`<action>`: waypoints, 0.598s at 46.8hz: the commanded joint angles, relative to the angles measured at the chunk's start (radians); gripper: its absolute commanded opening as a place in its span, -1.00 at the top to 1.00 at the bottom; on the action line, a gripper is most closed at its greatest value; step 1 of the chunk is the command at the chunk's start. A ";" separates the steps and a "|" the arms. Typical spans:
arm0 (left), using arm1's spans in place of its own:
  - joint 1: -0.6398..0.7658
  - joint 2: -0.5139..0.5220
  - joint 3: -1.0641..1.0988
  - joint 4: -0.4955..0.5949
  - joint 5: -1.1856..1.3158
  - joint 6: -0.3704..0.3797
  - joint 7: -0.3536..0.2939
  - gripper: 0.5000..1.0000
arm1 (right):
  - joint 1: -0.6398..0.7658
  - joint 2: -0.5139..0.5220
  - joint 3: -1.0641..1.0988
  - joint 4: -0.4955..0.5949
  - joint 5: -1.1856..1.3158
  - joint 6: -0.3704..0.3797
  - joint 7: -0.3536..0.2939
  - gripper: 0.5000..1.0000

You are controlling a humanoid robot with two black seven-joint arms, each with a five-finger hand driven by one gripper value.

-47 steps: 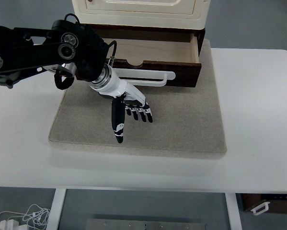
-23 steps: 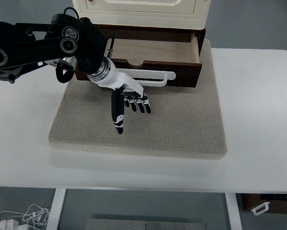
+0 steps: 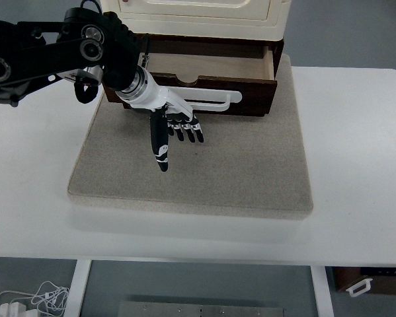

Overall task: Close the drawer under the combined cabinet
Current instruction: 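Push the brown drawer front with the left hand toward the cabinet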

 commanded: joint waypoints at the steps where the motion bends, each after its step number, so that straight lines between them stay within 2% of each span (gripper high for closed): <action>1: 0.001 -0.005 -0.009 0.012 0.002 0.000 -0.001 -0.99 | 0.000 0.000 0.000 -0.001 0.000 0.000 0.000 -0.81; 28: 0.001 -0.057 -0.023 0.153 0.003 0.000 -0.006 -0.98 | 0.000 0.000 0.000 0.001 0.000 0.000 0.000 -0.81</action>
